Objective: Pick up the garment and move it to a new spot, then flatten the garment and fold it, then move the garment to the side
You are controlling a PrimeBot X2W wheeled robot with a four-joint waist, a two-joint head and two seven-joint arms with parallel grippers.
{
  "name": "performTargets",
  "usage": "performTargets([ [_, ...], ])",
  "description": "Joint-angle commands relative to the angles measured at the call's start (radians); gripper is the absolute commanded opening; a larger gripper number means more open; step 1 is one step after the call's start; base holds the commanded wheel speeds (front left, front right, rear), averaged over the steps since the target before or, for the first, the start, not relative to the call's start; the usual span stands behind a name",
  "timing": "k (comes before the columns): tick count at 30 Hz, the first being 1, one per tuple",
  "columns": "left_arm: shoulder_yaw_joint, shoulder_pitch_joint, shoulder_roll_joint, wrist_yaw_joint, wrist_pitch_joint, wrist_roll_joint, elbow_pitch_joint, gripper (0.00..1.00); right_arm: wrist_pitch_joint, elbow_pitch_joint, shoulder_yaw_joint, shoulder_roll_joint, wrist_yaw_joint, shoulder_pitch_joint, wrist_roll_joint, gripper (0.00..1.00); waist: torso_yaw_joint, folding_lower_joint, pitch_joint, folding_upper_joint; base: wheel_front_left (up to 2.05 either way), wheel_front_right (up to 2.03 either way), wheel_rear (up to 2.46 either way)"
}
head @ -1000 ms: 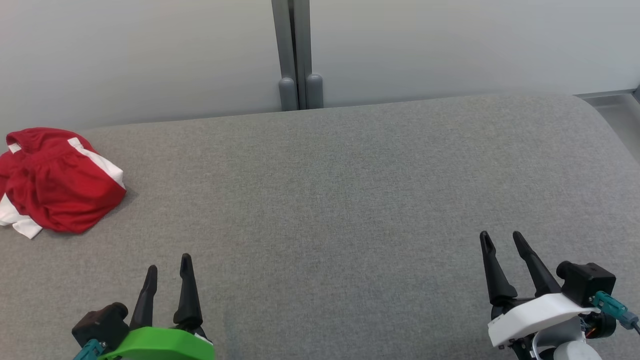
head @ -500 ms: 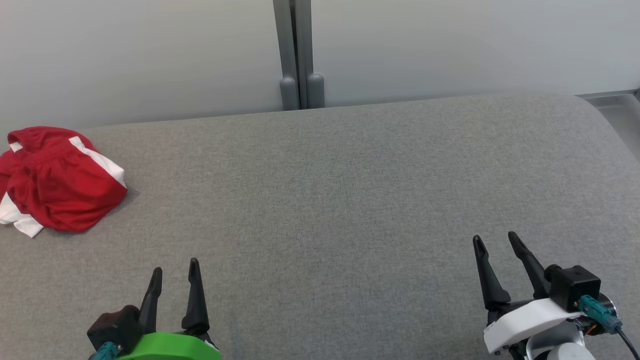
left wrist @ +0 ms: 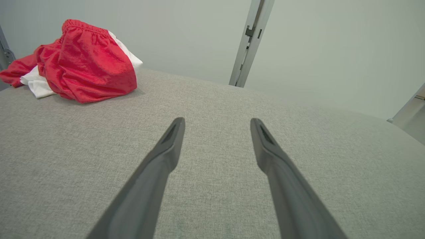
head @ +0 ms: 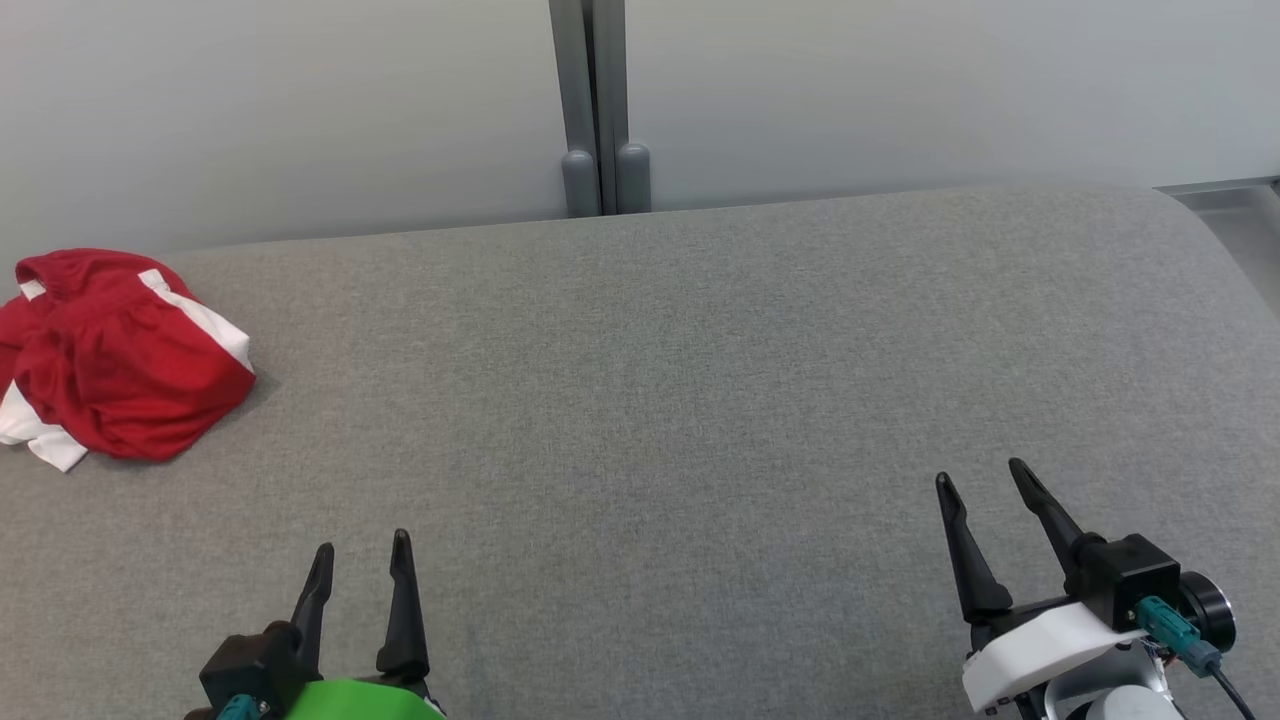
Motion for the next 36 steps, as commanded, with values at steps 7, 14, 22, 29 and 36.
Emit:
performTargets([
  [7,-0.008,0.012,0.007,0.005,-0.019,0.054,0.002,1.0,-0.02,-0.009,0.008,-0.006,0.0,0.013,-0.061,1.0,0.002,0.0,0.005,-0.0001,0.0,0.0,0.0],
  [14,-0.013,0.015,0.008,0.008,-0.032,0.093,0.004,1.0,-0.033,-0.01,0.01,-0.007,0.0,0.013,-0.105,1.0,0.003,0.0,0.009,-0.0001,0.0,0.0,0.0],
  [22,-0.012,0.011,0.008,0.007,-0.031,0.085,0.009,1.0,-0.034,-0.012,0.01,-0.007,0.0,0.011,-0.103,1.0,0.007,0.0,0.011,-0.0001,0.0,0.0,0.0],
  [29,-0.013,0.009,0.008,0.008,-0.031,0.077,0.013,1.0,-0.034,-0.013,0.007,-0.007,0.0,0.011,-0.1,1.0,0.012,0.0,0.013,-0.0001,0.0,0.0,0.0],
  [36,-0.016,-0.01,0.008,-0.001,-0.031,0.076,0.017,1.0,-0.034,-0.017,-0.006,-0.006,0.0,0.017,-0.1,1.0,0.045,0.0,0.016,-0.0001,0.0,0.0,0.0],
])
